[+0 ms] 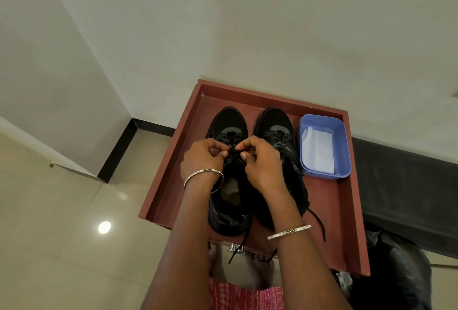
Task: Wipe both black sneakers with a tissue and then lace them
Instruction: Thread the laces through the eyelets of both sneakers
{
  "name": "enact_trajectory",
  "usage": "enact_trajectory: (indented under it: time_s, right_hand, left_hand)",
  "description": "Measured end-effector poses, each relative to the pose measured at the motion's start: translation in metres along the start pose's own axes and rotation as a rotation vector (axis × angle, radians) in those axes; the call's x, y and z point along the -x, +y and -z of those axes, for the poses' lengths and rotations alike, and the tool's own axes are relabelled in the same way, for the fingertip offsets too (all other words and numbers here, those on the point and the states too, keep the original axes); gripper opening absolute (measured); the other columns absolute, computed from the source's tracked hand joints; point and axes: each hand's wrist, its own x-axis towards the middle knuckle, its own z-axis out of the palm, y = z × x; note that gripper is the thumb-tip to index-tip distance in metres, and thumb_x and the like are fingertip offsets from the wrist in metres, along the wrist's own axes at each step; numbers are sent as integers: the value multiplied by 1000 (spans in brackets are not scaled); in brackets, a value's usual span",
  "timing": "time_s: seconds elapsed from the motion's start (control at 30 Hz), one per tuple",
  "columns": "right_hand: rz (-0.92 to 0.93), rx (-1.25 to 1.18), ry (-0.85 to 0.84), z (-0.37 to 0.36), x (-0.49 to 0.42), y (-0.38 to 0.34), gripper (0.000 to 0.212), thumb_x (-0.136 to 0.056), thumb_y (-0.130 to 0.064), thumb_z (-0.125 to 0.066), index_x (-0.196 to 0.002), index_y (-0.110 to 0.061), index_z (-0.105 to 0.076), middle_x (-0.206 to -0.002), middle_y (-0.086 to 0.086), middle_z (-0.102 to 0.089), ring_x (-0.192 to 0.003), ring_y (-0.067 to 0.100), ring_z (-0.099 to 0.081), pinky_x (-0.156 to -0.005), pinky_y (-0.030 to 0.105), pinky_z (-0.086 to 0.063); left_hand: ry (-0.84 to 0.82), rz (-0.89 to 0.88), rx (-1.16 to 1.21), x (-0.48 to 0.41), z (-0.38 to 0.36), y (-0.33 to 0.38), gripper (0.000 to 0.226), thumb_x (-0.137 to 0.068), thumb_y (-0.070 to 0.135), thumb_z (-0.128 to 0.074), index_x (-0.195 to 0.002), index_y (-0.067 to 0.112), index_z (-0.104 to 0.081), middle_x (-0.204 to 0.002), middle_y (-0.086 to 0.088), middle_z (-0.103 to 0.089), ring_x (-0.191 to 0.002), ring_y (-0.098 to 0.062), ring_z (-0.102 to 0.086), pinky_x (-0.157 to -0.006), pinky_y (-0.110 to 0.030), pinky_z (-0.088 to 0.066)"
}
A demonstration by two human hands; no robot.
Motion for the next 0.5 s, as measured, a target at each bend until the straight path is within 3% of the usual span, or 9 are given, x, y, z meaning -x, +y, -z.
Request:
enact_trajectory:
  time_s: [0.1,0.3,0.4,0.5]
  right_hand:
    - [59,56,11,1,-1,0,17,-91,-5,-66,-90,-22,-67,-96,-7,-66,-88,8,-63,-81,33,-54]
    - [223,306,45,-6,3,0,14,-97,-9,-53,-100,-23,-54,-100,-2,-56,-89,19,-56,-71,36,-47]
    - [253,316,66,-8,4,1,14,-97,-8,-51,-101,-21,-52,-101,-2,-57,-87,22,-56,-70,36,-46]
    - [258,320,84,-8,5,0,12,-98,-7,-50,-102,-18,-52,-102,-2,-58,-87,22,-56,-68,32,-41]
  left_hand:
    - [-3,-7,-3,0,0,0,17,-88,26,-75,-79,38,-68,-80,14,-69,-78,-6,-66,-64,-25,-49]
    - [-19,-101,-104,-1,1,2,20,-89,22,-72,-81,40,-67,-79,15,-66,-81,-9,-66,-68,-29,-54]
    - [-40,-202,-213,-4,0,5,24,-92,13,-67,-85,36,-66,-89,11,-66,-85,-11,-65,-71,-32,-55]
    - [-39,-234,-302,-6,-5,6,14,-97,16,-60,-96,30,-65,-105,2,-60,-95,-19,-62,-76,-38,-54]
